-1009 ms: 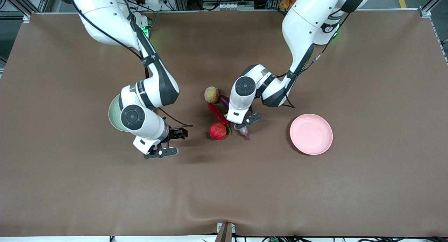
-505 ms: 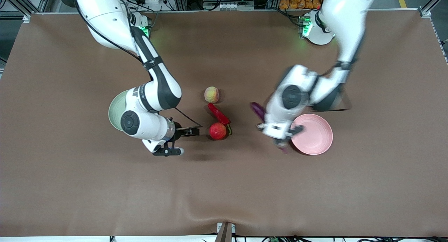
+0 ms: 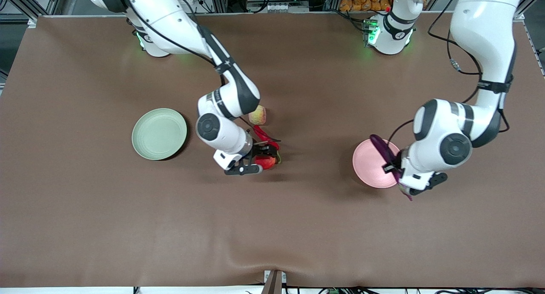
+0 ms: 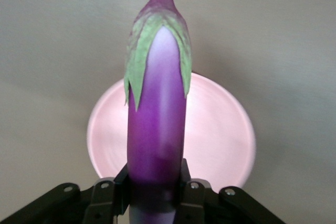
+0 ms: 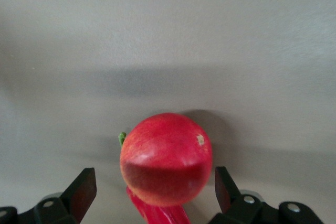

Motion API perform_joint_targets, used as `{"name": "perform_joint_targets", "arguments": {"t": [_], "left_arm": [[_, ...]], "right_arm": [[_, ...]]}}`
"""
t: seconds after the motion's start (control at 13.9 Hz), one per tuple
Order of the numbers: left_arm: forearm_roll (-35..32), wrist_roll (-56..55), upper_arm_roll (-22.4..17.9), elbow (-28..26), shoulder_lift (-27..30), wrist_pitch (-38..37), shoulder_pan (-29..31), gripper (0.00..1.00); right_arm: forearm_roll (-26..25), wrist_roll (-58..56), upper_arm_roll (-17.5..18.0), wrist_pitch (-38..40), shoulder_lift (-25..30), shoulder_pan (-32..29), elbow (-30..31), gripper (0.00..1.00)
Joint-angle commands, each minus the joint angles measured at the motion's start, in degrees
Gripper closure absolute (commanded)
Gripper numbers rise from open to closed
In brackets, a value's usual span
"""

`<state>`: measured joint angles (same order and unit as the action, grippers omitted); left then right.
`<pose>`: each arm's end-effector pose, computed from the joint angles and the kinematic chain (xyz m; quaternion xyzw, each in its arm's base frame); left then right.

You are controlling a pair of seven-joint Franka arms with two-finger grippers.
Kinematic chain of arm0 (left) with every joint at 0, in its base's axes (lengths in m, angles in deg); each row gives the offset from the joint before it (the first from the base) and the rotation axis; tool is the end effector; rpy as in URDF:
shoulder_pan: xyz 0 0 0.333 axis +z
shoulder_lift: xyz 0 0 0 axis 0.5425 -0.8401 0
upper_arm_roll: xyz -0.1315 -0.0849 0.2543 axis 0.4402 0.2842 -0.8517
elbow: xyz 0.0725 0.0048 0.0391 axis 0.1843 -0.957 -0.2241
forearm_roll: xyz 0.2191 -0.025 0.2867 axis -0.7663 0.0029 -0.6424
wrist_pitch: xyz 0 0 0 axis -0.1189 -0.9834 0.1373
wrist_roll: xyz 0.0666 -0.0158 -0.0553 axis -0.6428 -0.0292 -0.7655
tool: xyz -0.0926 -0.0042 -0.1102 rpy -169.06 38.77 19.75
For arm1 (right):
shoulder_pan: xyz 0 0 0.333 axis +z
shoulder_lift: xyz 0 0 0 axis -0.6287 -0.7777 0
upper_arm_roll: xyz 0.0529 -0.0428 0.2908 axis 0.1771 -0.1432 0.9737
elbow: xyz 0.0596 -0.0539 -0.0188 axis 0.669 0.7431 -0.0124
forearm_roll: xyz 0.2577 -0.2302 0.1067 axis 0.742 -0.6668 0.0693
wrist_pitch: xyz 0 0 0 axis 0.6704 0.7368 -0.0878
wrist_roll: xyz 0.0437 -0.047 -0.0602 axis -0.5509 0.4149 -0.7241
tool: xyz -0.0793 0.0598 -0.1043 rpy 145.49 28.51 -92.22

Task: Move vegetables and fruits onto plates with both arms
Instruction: 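Grasp the eggplant with the left gripper while the right gripper grasps the apple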

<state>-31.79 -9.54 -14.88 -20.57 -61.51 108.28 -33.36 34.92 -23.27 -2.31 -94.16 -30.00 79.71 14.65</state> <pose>0.6018 -0.1032 0.2446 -0.9771 -0.1960 0.0800 0.0193 0.5485 0.4212 0.1978 -0.9855 -0.0006 0.0181 0.1688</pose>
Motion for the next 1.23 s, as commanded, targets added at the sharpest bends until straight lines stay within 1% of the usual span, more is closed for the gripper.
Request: {"name": "perform_joint_targets", "arguments": {"t": [0.0, 0.22, 0.29, 0.5, 0.58, 0.79, 1.08, 1.15], "left_arm": [[-4.83, 3.24, 0.98, -3.09, -0.06, 2.56, 2.53, 1.0], [-5.56, 3.34, 0.98, -8.63, 0.46, 9.15, 2.8, 1.0], [-5.56, 3.34, 0.98, -9.42, 0.46, 10.21, 2.63, 1.0], [-5.56, 3.34, 1.42, -9.96, 0.81, 10.31, 2.54, 1.0], [-5.64, 3.34, 1.42, -10.92, 1.42, 10.48, 2.36, 1.0], [-5.64, 3.42, 2.03, -11.98, 1.87, 10.84, 2.01, 1.0], [-5.82, 3.42, 2.3, -13.56, 1.87, 13.2, 2.01, 1.0], [-6.6, 3.42, 2.3, -13.82, 1.78, 13.73, 2.01, 1.0]], "right_arm": [[-0.26, -0.08, -0.54, -0.31, -1.57, -0.25, -1.22, 0.0], [-4.21, 0.19, -0.54, -1.53, -2.45, 0.81, -1.22, 0.0], [-4.39, 0.19, -0.54, -1.71, -2.45, 0.81, -1.13, 0.0], [-3.6, 0.98, -0.45, -1.8, -2.98, 1.34, -1.13, 0.0], [-3.52, 1.59, -0.45, -2.33, -3.07, 1.34, -1.22, 0.0], [-3.43, 6.86, -0.45, -4.0, -3.42, 1.77, -1.22, 0.0], [-3.51, 6.35, -0.45, -4.09, -3.51, 1.78, -1.22, 0.0], [-3.43, 6.25, -0.45, -4.0, -3.6, 1.17, -1.22, 0.39]]}}
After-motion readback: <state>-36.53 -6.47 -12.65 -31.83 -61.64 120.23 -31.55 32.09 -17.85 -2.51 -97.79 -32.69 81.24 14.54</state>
